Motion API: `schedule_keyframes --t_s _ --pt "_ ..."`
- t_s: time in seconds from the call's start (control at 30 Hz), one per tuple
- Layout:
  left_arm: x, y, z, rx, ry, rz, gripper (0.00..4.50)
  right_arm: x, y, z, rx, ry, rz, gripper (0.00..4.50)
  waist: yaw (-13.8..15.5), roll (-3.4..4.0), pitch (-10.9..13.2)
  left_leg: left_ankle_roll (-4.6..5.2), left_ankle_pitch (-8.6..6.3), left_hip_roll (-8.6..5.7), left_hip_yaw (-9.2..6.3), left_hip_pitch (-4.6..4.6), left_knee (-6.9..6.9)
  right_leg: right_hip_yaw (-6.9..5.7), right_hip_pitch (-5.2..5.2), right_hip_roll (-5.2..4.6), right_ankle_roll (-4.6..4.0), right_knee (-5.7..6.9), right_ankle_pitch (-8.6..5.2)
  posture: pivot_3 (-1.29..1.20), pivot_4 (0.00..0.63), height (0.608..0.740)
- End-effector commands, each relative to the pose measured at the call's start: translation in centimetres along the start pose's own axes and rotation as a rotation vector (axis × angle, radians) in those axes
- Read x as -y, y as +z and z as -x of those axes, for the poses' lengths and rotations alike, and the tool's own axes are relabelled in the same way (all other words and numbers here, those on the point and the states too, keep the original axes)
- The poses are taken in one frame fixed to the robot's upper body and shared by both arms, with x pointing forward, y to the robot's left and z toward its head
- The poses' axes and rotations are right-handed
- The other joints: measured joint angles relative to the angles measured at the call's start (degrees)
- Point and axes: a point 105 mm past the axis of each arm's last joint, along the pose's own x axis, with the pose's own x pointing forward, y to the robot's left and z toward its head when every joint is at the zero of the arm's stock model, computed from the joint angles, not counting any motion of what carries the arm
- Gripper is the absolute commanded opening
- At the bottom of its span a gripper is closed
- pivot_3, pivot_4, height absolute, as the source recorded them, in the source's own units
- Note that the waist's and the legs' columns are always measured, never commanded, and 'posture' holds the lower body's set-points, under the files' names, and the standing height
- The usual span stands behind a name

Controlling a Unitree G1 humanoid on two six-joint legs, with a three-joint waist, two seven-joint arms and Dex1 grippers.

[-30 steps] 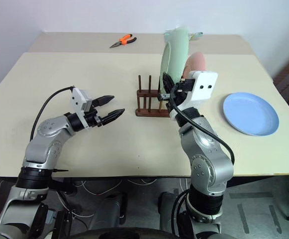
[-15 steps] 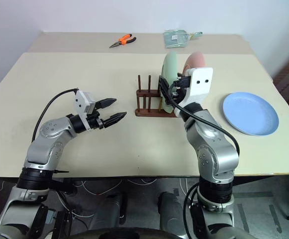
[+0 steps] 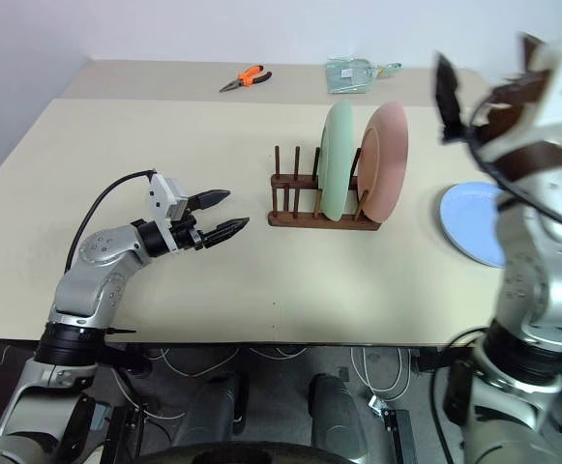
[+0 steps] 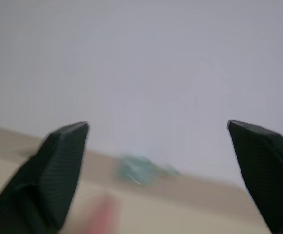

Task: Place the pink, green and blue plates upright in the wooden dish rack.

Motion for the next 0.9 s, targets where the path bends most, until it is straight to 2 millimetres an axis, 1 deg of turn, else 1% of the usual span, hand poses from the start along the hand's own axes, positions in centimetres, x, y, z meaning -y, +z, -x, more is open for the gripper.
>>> schedule_keyframes --t_s 0.03,0.1,0.13,0.23,0.4,0.5,0.53,0.57,0.63,0.7,0.73,0.77,0.83,0.87,0.9 --pt "1.5 0.9 -0.7 0.016 -0.117 0.0 3.6 0.2 -5.1 2.0 -0.226 0.082 0.062 4.46 -0.32 0.26 0.08 0.03 -0.02 0.01 0.05 0.0 0.0 0.02 -0.03 0.0 0.0 0.0 0.0 0.0 0.15 0.732" --pt "1.6 1.0 -0.9 0.016 -0.131 -0.004 3.6 -0.1 -7.5 2.8 -0.312 0.136 0.165 4.46 -1.42 0.82 0.08 0.05 -0.02 0.01 0.28 0.0 0.05 0.24 -0.16 -0.01 0.01 0.05 0.01 0.0 0.15 0.732" --pt "1.6 0.9 -1.0 0.015 -0.132 -0.002 3.6 -0.3 -8.7 3.1 -0.358 0.162 0.193 4.46 -1.65 0.85 0.08 0.06 -0.01 0.0 0.36 0.04 0.12 0.31 -0.16 -0.02 0.03 0.11 0.01 0.0 0.15 0.732" --pt "1.5 0.9 -1.1 0.013 -0.132 0.003 3.6 -0.4 -11.5 3.5 -0.445 0.207 0.296 4.46 -2.23 0.78 0.08 0.06 -0.01 0.1 0.4 0.28 0.14 0.35 -0.02 0.11 0.0 0.15 0.01 0.0 0.15 0.732" --pt "1.7 0.9 -1.1 0.013 -0.13 0.006 3.6 -0.1 -14.5 3.1 -0.522 0.204 0.3 4.46 -2.03 0.75 0.09 0.06 -0.01 0.09 0.39 0.2 0.16 0.36 -0.03 0.1 0.0 0.1 0.0 0.0 0.15 0.732" --pt "1.8 0.9 -0.9 0.012 -0.125 0.011 3.6 0.5 -16.0 2.4 -0.544 0.183 0.309 3.68 -1.63 0.74 0.1 0.06 -0.01 0.07 0.4 0.18 0.2 0.37 -0.04 0.09 0.02 0.09 0.01 0.0 0.15 0.732" --pt "1.8 0.9 -0.9 0.012 -0.124 0.011 3.6 0.6 -16.2 2.2 -0.544 0.183 0.312 3.24 -1.57 0.74 0.1 0.06 -0.01 0.07 0.41 0.18 0.21 0.37 -0.04 0.09 0.02 0.1 0.01 0.0 0.15 0.732" --pt "1.8 0.9 -0.8 0.011 -0.118 0.01 3.6 0.6 -16.3 2.0 -0.543 0.187 0.319 2.64 -1.52 0.74 0.1 0.06 -0.01 0.07 0.4 0.18 0.21 0.37 -0.03 0.1 0.02 0.1 0.01 0.0 0.15 0.732" --pt "1.7 0.8 -0.6 0.007 -0.105 0.01 3.6 0.5 -16.3 1.7 -0.535 0.2 0.324 1.66 -1.34 0.74 0.1 0.06 -0.01 0.06 0.4 0.17 0.21 0.37 -0.03 0.09 0.03 0.09 0.01 0.0 0.15 0.732" --pt "1.6 0.8 -0.5 0.004 -0.098 0.01 3.6 0.4 -16.1 1.5 -0.523 0.208 0.327 0.62 -1.34 0.74 0.1 0.06 -0.01 0.06 0.39 0.15 0.21 0.37 -0.03 0.09 0.04 0.1 0.0 0.0 0.15 0.732" --pt "1.5 0.7 -0.3 -0.001 -0.091 0.01 3.6 0.3 -15.5 1.3 -0.497 0.211 0.331 0.11 -1.34 0.74 0.1 0.06 -0.01 0.06 0.39 0.15 0.22 0.37 -0.03 0.09 0.04 0.1 0.0 0.0 0.15 0.732" --pt "1.4 0.5 -0.1 -0.009 -0.081 0.006 3.6 0.2 -14.9 1.0 -0.468 0.213 0.347 0.04 -1.37 0.74 0.1 0.06 -0.01 0.06 0.39 0.15 0.22 0.37 -0.03 0.09 0.04 0.1 0.01 0.0 0.15 0.732" --pt "1.2 0.1 0.3 -0.024 -0.062 0.0 3.6 0.2 -13.5 0.7 -0.41 0.207 0.37 0.04 -1.55 0.74 0.1 0.06 -0.01 0.06 0.38 0.16 0.22 0.37 -0.02 0.1 0.05 0.11 0.0 0.0 0.15 0.732" --pt "0.8 0.0 0.5 -0.03 -0.041 -0.012 3.6 0.3 -12.0 0.2 -0.354 0.189 0.383 0.04 -1.6 0.75 0.11 0.06 -0.01 0.06 0.38 0.17 0.21 0.37 -0.03 0.1 0.05 0.12 0.0 0.0 0.15 0.732" --pt "0.0 -0.2 0.9 -0.036 -0.005 -0.021 3.6 0.4 -10.0 -0.3 -0.28 0.162 0.398 0.04 -1.6 0.76 0.11 0.06 -0.01 0.07 0.38 0.17 0.21 0.37 -0.04 0.1 0.04 0.14 0.0 0.0 0.15 0.732"
